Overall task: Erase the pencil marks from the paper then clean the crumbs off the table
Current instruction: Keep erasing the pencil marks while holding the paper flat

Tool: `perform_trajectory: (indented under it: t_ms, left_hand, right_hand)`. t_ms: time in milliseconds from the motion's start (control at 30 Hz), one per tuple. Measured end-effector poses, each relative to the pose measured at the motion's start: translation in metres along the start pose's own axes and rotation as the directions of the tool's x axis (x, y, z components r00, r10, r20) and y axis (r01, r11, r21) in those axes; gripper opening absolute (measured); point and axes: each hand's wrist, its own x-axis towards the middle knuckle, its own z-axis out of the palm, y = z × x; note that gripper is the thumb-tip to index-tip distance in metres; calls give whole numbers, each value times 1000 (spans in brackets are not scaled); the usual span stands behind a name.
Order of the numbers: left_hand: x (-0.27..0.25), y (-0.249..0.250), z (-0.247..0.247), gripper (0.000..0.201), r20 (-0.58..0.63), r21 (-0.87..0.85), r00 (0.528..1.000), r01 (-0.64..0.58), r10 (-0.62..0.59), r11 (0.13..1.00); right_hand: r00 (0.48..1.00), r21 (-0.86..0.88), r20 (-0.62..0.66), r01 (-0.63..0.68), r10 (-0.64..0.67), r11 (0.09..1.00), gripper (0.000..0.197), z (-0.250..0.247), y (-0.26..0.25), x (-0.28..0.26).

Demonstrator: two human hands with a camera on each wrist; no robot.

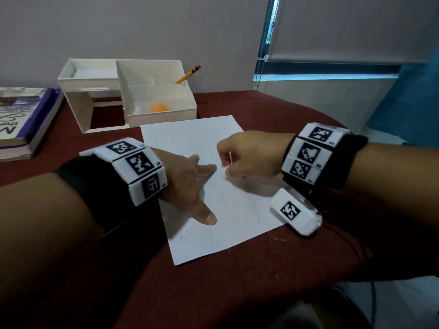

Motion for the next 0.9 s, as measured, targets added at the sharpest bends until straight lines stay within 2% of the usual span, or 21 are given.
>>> perform_trajectory:
  t_ms: [67,100,133,233,267,300,367,400,433,533,567,633,667,700,800,833,900]
  left_hand:
    - [-2,0,-1,110,-3,-31,999,-34,34,999]
    - [-2,0,-2,108,-7,-39,999,-44,44,998]
    - [-3,0,-2,109,-6,-38,999,-37,37,999]
    - [-2,0,-1,118,-8,-1,1000,8,-8,1000]
    - [-2,0,0,119,-7,8,1000,9,-9,1000]
    - [-2,1,0,119,-6,12,1000,5,-5,1000]
    - [-4,1,-1,117,-2,10,1000,1,-1,1000]
    - [-4,1,-2,117,-1,7,1000,5,-5,1000]
    - [-4,1,-2,117,-1,8,1000,11,-11,1000]
    - [-2,0,-1,119,1,18,1000,17,-17,1000]
    - [-1,0,-1,119,4,21,1000,16,-16,1000]
    - [-1,0,0,119,7,28,1000,14,-14,1000]
    - [0,0,0,119,8,29,1000,12,-12,999]
    - [0,-1,0,119,8,28,1000,11,-11,1000]
    - [1,-1,0,120,10,15,1000,8,-8,1000]
    - [1,0,0,119,10,16,1000,9,-9,1000]
    - [0,1,0,119,7,30,1000,13,-13,999]
  right_hand:
    - [983,82,170,61,-74,995,13,4,-10,-8]
    - [975,90,206,71,-88,993,13,4,-13,-9]
    - [981,53,177,72,-80,996,14,3,-13,-7]
    - [999,-107,-50,-11,5,994,14,-1,-4,2]
    - [998,-101,-55,-12,7,995,13,-1,-2,2]
    - [1000,-70,-5,3,-3,998,12,0,-2,2]
    - [985,23,172,22,-26,999,11,-2,-4,-3]
    - [978,43,206,11,-19,999,12,-4,-3,-3]
    - [985,28,175,-12,7,1000,12,-6,0,-1]
    - [996,-45,-46,-82,80,996,9,-10,12,4]
    - [997,-27,-22,-81,80,996,9,-10,15,3]
    - [987,28,152,-56,51,998,12,-9,15,-1]
    - [979,50,199,-55,44,997,15,-10,14,-2]
    - [984,48,171,-59,50,997,16,-10,14,-1]
    - [992,-6,-84,-91,90,996,15,-8,20,4]
    - [994,-4,-78,-82,81,997,15,-7,20,4]
    - [995,11,88,-50,49,999,14,-8,17,1]
